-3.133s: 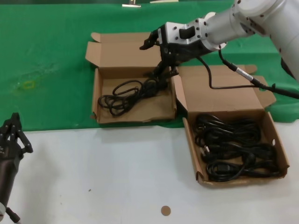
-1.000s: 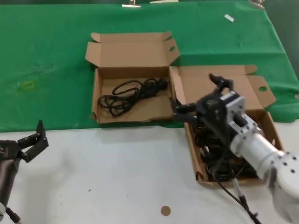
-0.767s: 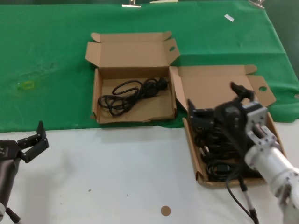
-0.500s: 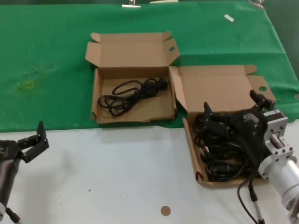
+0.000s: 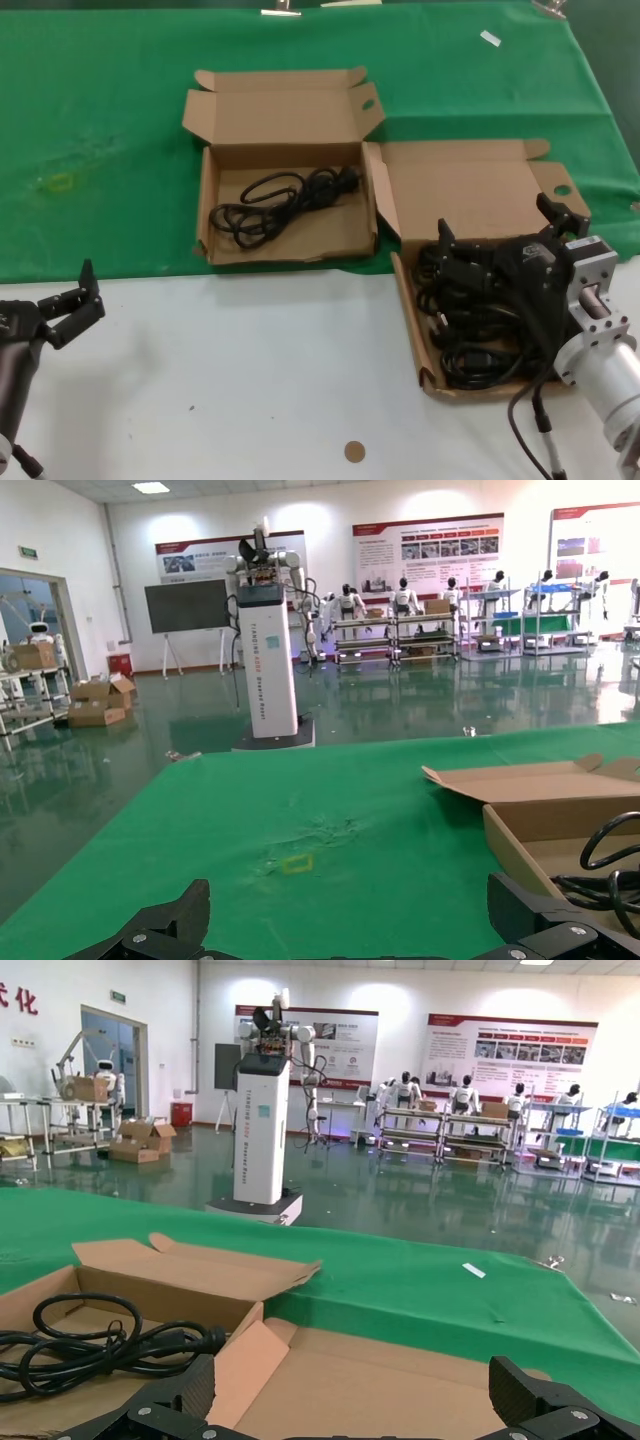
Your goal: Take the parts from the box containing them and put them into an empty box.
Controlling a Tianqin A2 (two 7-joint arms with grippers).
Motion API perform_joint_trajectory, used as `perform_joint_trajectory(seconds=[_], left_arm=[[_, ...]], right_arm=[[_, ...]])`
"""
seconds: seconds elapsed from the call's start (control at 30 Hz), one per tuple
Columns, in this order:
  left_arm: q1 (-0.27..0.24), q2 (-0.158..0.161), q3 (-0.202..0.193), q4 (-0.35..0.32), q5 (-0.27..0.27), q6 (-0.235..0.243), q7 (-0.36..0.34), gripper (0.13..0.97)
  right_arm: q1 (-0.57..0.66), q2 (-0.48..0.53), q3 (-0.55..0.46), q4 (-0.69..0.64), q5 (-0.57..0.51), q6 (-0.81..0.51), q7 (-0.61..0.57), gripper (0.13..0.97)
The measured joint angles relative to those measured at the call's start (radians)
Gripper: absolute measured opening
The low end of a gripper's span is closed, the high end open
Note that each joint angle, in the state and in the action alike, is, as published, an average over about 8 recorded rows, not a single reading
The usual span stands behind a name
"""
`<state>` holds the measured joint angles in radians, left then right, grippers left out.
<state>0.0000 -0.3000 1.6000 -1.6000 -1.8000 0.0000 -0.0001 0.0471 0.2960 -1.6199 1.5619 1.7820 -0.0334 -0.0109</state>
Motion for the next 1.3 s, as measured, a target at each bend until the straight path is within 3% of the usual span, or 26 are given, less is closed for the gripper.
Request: perform_joint_trajectory(seconds=[1.3], left_arm=[[0.000, 0.000, 0.000, 0.000, 0.000, 0.000, 0.000, 0.966]], right_arm=[[0.000, 0.000, 0.000, 0.000, 0.000, 0.000, 0.000, 0.966]])
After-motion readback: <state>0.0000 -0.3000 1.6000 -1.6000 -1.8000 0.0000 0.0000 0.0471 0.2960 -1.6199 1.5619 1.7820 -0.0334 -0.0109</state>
